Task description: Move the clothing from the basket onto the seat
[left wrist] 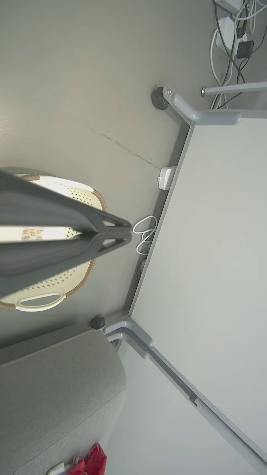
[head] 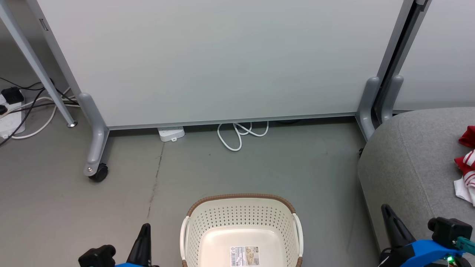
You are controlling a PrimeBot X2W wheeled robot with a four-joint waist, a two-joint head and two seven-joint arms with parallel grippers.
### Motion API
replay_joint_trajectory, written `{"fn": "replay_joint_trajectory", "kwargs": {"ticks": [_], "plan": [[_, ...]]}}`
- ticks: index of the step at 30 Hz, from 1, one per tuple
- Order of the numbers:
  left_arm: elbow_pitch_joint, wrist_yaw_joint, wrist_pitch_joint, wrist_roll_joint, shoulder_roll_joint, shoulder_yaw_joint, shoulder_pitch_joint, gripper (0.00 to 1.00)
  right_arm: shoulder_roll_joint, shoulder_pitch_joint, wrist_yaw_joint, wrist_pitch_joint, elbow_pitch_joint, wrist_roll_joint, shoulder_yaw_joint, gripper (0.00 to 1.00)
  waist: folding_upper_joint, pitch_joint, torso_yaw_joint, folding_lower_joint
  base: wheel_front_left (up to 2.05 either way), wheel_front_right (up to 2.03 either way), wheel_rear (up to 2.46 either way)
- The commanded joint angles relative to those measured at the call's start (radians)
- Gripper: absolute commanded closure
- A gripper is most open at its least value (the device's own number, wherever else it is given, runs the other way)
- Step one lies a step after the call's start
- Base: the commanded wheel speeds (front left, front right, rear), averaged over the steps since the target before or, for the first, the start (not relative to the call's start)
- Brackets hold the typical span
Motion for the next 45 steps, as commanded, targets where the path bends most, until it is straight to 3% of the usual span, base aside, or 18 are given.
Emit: {"fn": "replay_joint_trajectory", "kwargs": {"ticks": [1,45], "plan": [[-0.026,0.0,0.012,-0.046,-0.001,0.016,-0.03,1.0,-0.004,-0.028,0.0,0.001,-0.011,0.058,-0.002,1.0,-0.0001,0.0,-0.001,0.0,0.0,0.0,0.0],[-0.127,-0.002,0.175,-0.58,-0.016,0.145,-0.08,1.0,-0.01,-0.095,0.0,0.035,0.025,0.704,-0.002,1.0,-0.0001,0.008,-0.035,0.0,0.0,0.0,0.0]]}}
